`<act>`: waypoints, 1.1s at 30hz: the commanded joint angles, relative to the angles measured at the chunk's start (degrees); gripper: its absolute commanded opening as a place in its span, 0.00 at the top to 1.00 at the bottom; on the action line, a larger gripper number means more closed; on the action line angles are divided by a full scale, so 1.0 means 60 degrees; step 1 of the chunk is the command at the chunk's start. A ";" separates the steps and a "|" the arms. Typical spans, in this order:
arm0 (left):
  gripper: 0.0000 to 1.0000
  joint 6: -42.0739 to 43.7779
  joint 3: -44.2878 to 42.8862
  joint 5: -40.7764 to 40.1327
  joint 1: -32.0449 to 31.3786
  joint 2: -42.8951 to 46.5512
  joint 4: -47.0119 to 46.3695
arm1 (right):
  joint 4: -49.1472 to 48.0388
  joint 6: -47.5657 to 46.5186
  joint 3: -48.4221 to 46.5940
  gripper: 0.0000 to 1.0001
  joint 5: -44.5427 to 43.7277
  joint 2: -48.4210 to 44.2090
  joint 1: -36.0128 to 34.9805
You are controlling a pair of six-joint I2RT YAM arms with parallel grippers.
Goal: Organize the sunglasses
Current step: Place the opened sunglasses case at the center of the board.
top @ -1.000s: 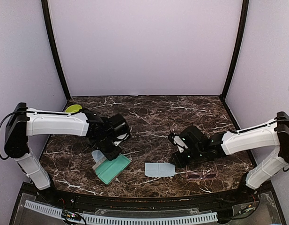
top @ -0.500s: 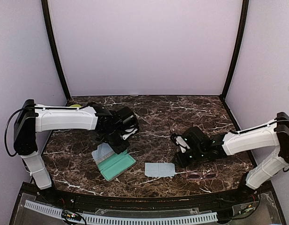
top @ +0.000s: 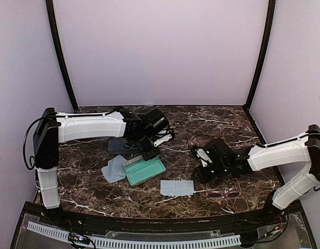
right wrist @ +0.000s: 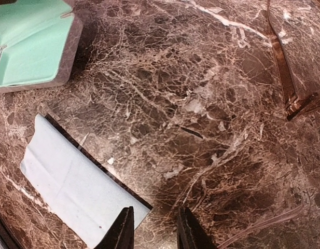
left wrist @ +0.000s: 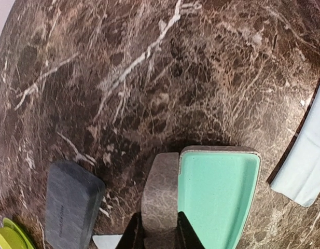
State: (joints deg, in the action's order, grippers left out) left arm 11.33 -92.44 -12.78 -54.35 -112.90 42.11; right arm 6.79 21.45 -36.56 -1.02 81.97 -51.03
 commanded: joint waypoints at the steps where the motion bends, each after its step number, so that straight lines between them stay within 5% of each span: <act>1: 0.88 0.1601 -0.0699 0.0290 -0.0068 -0.0032 -0.0797 | -0.0262 -0.0074 0.0192 0.70 0.0133 -0.0273 0.0121; 19: 0.87 0.3299 -0.3220 0.1071 -0.0068 -0.2262 -0.0419 | -0.0341 -0.0008 0.0444 0.70 0.0379 -0.0553 0.0279; 27: 0.61 0.3311 -0.3399 0.1324 -0.0060 -0.2352 -0.0628 | -0.0463 0.0094 0.0552 0.70 0.0473 -0.0550 0.0279; 33: 0.51 0.3173 -0.3652 0.1227 -0.0068 -0.2350 -0.0523 | -0.0528 0.0105 0.0572 0.70 0.0513 -0.0526 0.0282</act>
State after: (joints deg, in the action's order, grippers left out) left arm 30.68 -111.85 -5.93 -54.54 -127.48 38.65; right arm 5.82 21.65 -33.63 1.56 79.20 -49.80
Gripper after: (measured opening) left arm 0.466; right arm 0.302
